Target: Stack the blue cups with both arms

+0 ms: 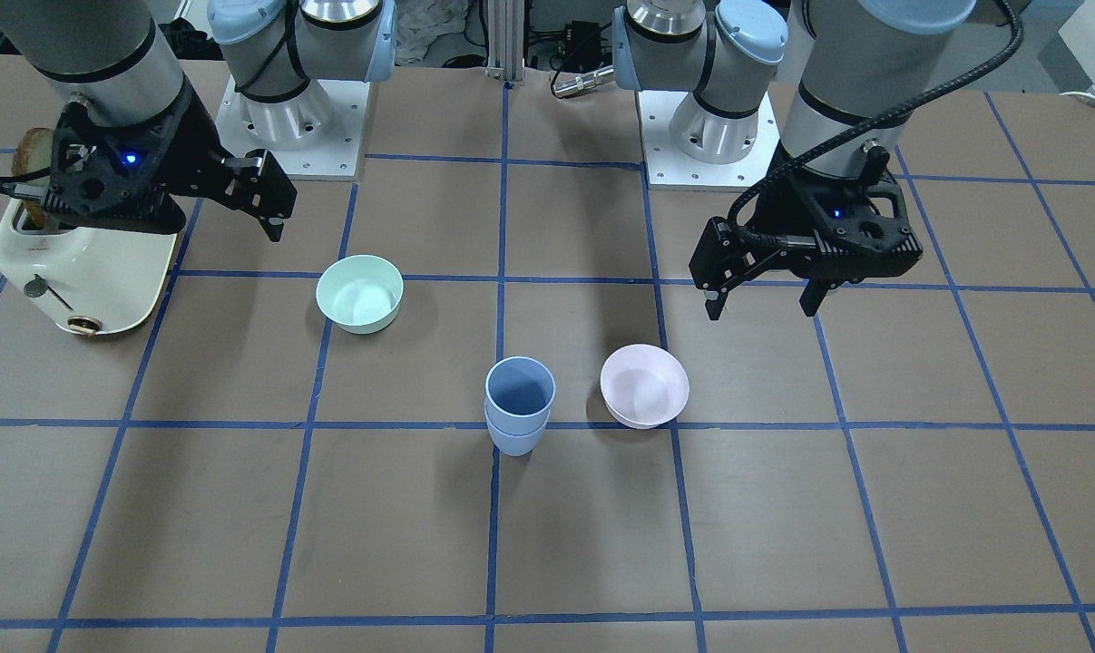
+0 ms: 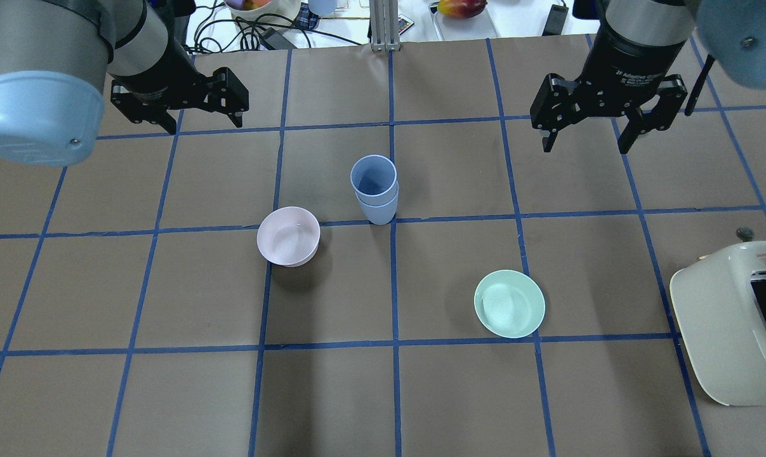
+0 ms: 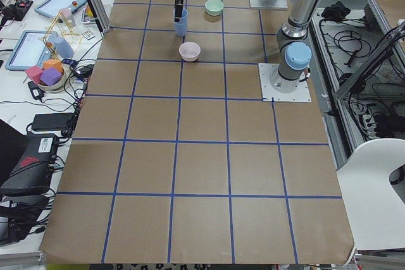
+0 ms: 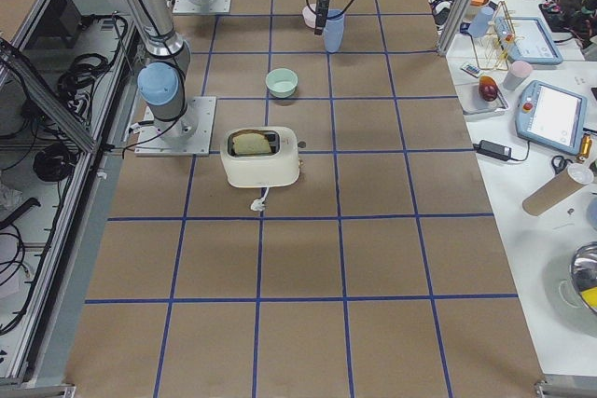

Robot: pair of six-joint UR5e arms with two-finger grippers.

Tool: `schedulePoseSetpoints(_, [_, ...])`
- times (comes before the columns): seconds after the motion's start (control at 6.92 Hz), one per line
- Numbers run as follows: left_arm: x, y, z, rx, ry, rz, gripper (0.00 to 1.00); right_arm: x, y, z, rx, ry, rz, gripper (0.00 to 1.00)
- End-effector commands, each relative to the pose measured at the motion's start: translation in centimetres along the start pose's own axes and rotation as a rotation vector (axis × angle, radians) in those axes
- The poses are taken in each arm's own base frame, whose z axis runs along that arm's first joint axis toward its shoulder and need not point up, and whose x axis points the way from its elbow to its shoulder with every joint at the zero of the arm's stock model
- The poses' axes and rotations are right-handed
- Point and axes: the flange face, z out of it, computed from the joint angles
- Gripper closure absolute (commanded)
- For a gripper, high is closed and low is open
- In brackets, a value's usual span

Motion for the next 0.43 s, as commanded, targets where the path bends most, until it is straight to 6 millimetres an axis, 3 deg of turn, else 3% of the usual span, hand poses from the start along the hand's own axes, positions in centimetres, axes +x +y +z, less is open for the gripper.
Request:
schedulePoseSetpoints(0.0, [0.01,0.04,-0.24,0.003,0.002,0.001,0.00,0.07,0.14,0.08,-0.002,0.002,0.002,0.00])
schedulePoseSetpoints(0.29, [0.08,0.16,-0.27,-0.001,0.002,0.002,0.00,-0.02,0.16,0.01,0.000,0.000,0.008,0.00])
